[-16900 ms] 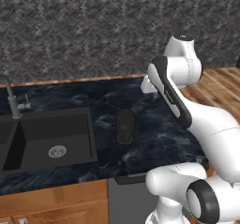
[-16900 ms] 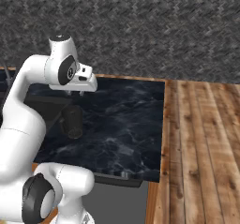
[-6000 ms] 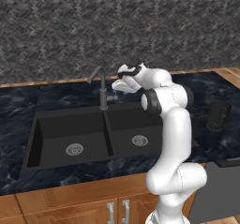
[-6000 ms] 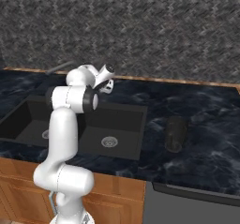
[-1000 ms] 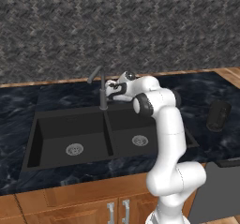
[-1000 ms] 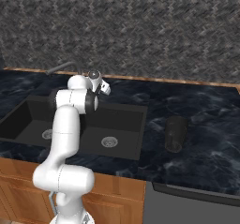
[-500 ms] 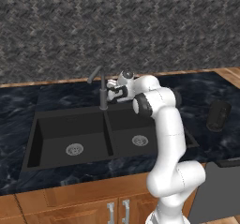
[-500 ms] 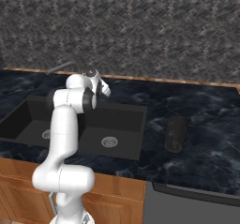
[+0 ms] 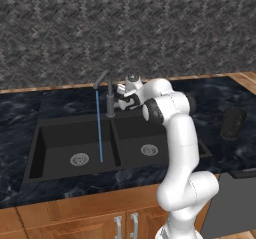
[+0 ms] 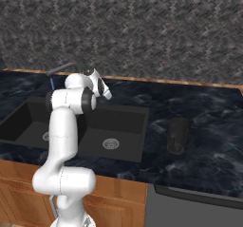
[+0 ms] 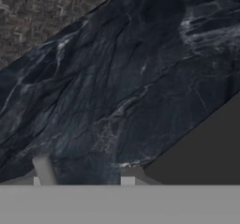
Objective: Turn on the sink faucet and place the jug under the water for a few seconds to fill it up.
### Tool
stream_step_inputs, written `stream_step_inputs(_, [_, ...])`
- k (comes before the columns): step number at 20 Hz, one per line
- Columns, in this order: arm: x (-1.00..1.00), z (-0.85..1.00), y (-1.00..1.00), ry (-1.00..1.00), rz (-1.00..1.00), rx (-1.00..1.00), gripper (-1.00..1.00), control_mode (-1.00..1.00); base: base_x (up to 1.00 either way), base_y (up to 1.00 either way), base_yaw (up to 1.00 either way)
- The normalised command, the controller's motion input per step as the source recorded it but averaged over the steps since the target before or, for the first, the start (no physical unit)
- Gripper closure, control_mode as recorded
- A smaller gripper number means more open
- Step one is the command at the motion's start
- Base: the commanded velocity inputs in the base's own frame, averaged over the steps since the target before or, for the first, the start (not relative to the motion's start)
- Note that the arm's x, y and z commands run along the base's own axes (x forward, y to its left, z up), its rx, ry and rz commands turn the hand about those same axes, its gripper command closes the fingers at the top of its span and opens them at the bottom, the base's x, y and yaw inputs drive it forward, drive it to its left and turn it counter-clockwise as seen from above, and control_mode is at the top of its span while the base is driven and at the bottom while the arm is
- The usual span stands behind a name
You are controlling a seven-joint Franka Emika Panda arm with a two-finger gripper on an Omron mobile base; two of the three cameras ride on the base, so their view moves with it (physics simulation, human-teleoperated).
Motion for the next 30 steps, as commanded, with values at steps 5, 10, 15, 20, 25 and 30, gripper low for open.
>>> stream_step_inputs(5, [-0.28, 0.00, -0.44, 0.04, -0.17, 0.00, 1.00, -1.00, 0.00, 0.00, 0.00])
stream_step_inputs(10, [-0.31, 0.00, -0.45, 0.01, -0.17, 0.01, 1.00, -1.00, 0.00, 0.00, 0.00])
stream_step_inputs(15, [-0.46, 0.04, -0.45, 0.00, -0.18, 0.06, -1.00, -1.00, 0.00, 0.00, 0.00])
stream_step_inputs(20, [-0.46, 0.19, -0.48, 0.00, -0.18, 0.07, -1.00, -1.00, 0.00, 0.00, 0.00])
stream_step_inputs(25, [-0.26, 0.54, -0.46, -0.01, -0.17, 0.09, -1.00, -1.00, 0.00, 0.00, 0.00])
stream_step_inputs(30, [-0.08, 0.83, -0.43, -0.06, -0.16, 0.06, -1.00, -1.00, 0.00, 0.00, 0.00])
